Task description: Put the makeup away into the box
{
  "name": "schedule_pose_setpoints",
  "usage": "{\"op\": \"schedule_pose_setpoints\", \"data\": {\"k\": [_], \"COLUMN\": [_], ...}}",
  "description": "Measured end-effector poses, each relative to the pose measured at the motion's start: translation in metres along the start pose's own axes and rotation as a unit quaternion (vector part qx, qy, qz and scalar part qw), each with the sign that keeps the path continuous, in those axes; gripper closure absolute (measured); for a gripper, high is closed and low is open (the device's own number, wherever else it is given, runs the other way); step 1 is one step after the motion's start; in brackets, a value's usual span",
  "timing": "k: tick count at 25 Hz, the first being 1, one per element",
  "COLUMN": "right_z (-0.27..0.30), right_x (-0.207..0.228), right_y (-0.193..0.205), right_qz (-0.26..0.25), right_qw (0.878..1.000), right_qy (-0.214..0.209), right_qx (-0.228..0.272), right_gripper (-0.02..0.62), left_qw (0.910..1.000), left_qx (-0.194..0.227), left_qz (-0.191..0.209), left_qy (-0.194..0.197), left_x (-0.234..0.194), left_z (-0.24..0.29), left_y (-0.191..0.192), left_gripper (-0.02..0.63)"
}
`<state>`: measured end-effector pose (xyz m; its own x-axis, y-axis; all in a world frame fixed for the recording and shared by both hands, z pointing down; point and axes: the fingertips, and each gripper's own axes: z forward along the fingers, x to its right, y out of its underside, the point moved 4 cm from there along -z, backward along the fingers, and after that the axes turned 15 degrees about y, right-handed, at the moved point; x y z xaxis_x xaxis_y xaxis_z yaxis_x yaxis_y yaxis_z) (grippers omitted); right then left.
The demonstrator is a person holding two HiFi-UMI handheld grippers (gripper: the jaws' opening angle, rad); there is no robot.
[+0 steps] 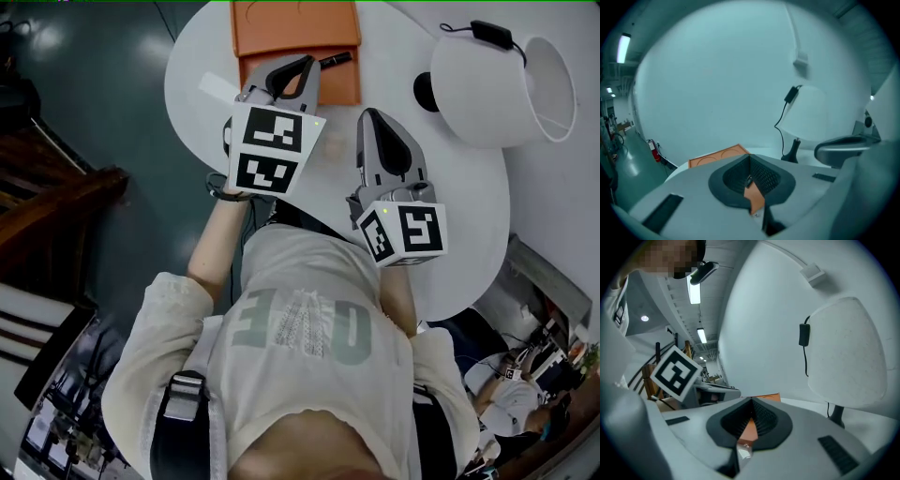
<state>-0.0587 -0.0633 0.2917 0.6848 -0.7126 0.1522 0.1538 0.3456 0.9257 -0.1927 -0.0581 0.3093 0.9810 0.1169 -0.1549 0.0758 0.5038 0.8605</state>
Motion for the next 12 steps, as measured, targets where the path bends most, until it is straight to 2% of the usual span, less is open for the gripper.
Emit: {"op": "schedule_pose_setpoints", "data": {"k": [3, 6, 9, 12], "right_z": [-0.010, -0.021, -0.031, -0.040], "right_x": [-0.014, -0.026, -0.035, -0.042], "right_y": [-0.007, -0.011, -0.011, -0.008], "right_qz": [-0.009, -0.019, -0.026, -0.035], "right_qw": [1.000, 0.999, 0.998, 0.998], "right_qy": [-0.015, -0.029, -0.033, -0.041], "right_qx": [0.021, 0.038, 0.046, 0.045], "right_gripper": [0.591, 0.591, 0.591, 0.591], "left_qw": [0.9971, 0.9904, 0.9858, 0.9842], "left_qx": [0.068, 0.122, 0.148, 0.150], "left_qz": [0.000, -0.003, -0.003, 0.010], "left_qy": [-0.034, -0.066, -0.078, -0.093], "left_x": [0.010, 0.020, 0.029, 0.034], "left_z": [-0.051, -0.094, -0.121, -0.134], "left_y": [-0.008, -0.007, -0.005, -0.003], "left_gripper": [0.598, 0.598, 0.598, 0.598]}}
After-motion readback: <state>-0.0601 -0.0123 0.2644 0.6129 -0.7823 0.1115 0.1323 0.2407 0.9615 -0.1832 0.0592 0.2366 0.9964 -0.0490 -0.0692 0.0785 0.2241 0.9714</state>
